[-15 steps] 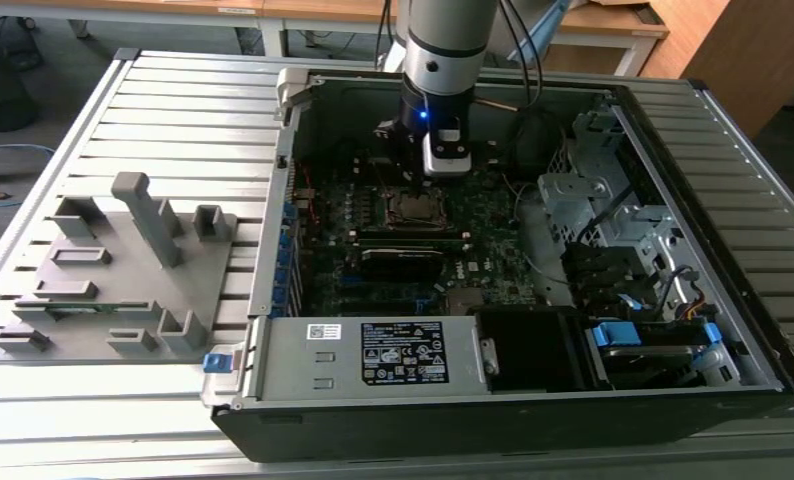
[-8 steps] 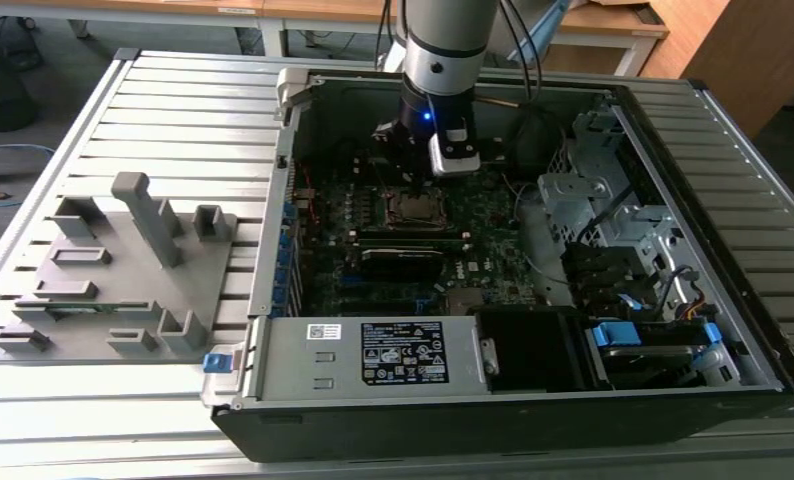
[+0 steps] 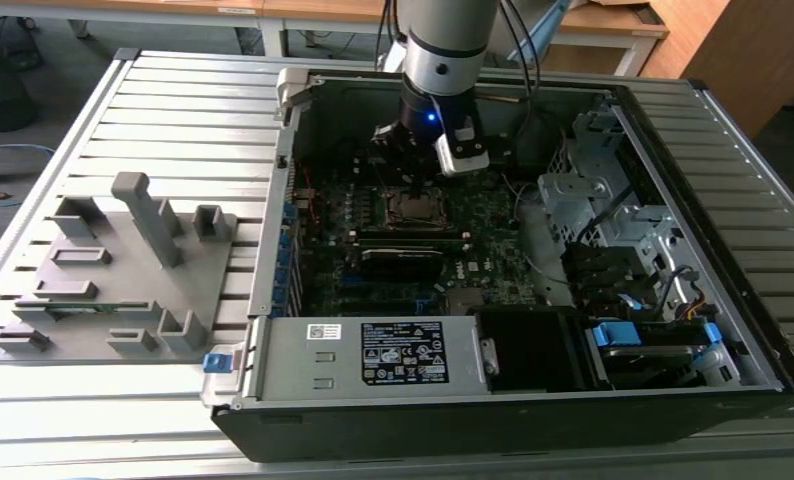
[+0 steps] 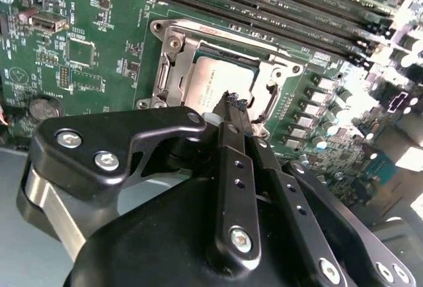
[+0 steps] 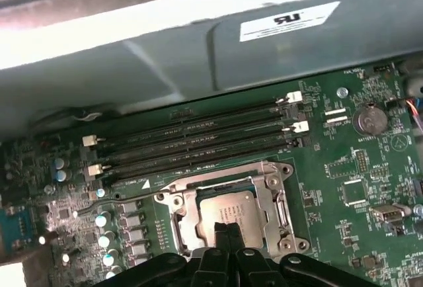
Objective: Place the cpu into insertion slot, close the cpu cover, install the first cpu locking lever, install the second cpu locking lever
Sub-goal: 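Close the cpu cover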
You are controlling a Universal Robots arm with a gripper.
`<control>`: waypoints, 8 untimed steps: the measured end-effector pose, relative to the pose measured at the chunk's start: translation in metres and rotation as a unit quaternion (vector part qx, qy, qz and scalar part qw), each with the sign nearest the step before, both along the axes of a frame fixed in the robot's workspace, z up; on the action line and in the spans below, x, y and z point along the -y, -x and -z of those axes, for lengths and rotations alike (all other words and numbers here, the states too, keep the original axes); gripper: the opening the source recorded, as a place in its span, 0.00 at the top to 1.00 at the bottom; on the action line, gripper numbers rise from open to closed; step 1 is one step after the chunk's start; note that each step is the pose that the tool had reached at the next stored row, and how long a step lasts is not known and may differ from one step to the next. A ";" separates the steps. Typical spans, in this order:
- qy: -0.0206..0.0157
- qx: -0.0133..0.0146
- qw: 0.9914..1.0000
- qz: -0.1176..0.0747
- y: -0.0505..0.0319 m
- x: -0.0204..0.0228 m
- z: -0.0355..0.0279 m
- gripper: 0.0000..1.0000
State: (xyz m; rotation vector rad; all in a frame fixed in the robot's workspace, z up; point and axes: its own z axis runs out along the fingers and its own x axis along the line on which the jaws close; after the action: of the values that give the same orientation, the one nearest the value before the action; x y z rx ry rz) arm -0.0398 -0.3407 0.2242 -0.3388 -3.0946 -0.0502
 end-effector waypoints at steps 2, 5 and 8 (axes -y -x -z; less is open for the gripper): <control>0.000 0.002 1.000 -0.009 0.0001 0.0000 0.0004 0.89; 0.000 0.006 1.000 -0.025 0.0000 0.0000 0.0010 0.89; 0.000 0.009 0.999 -0.039 0.0000 0.0000 0.0017 0.89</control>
State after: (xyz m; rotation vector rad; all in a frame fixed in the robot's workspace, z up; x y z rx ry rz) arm -0.0398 -0.3407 0.2225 -0.2173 -3.1213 -0.0519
